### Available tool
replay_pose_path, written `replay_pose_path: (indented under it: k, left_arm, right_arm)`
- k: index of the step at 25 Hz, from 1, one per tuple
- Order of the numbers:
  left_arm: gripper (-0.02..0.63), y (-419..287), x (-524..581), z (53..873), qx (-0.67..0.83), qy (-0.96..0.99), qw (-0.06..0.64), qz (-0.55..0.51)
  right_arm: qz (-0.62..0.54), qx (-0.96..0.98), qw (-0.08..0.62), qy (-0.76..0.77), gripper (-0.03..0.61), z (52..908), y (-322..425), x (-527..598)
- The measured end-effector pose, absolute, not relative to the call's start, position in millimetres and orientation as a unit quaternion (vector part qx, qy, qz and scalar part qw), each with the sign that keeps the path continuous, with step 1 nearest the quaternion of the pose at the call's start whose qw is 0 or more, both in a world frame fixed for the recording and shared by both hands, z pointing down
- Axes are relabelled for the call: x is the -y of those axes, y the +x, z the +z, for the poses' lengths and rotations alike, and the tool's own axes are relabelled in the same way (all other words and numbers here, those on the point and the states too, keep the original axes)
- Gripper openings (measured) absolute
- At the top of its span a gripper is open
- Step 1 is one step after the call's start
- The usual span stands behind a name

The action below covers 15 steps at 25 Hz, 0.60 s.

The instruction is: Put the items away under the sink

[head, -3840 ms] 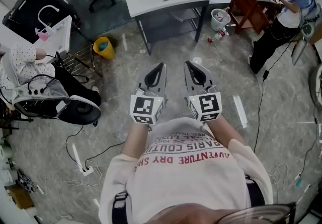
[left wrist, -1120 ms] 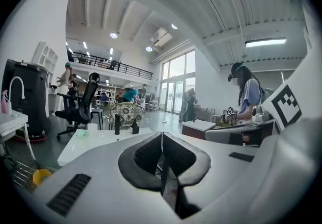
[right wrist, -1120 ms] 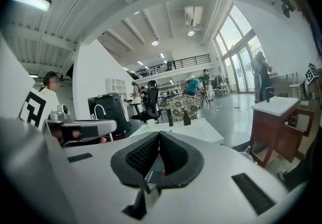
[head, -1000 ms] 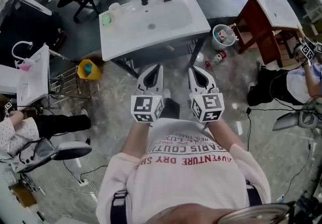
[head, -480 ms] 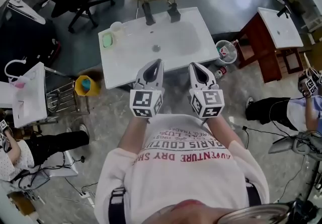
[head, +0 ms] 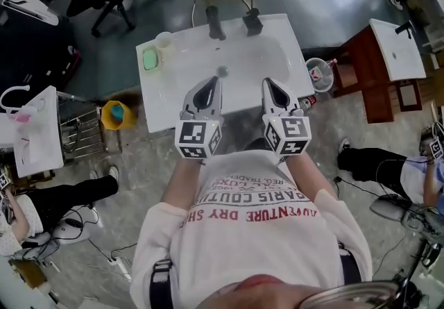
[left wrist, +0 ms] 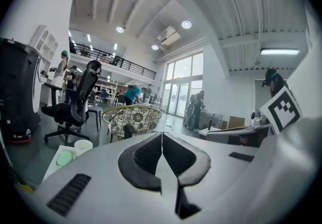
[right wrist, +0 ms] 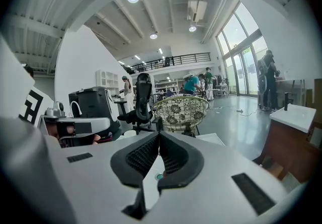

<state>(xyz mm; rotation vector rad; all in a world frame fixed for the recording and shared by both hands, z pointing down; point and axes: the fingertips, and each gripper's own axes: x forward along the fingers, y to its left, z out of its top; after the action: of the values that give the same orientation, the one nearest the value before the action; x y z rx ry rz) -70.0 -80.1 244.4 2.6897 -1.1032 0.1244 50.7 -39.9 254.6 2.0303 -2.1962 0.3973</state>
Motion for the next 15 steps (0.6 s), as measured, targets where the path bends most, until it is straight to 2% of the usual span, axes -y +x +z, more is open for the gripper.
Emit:
replay_pose_path:
  k: [15]
  left_arm:
    - [0.023,-27,166,277,0.459,0.876,0.137,0.061]
  right_arm:
    - [0.138,0.783,0.076,0.602,0.025,282,104,157]
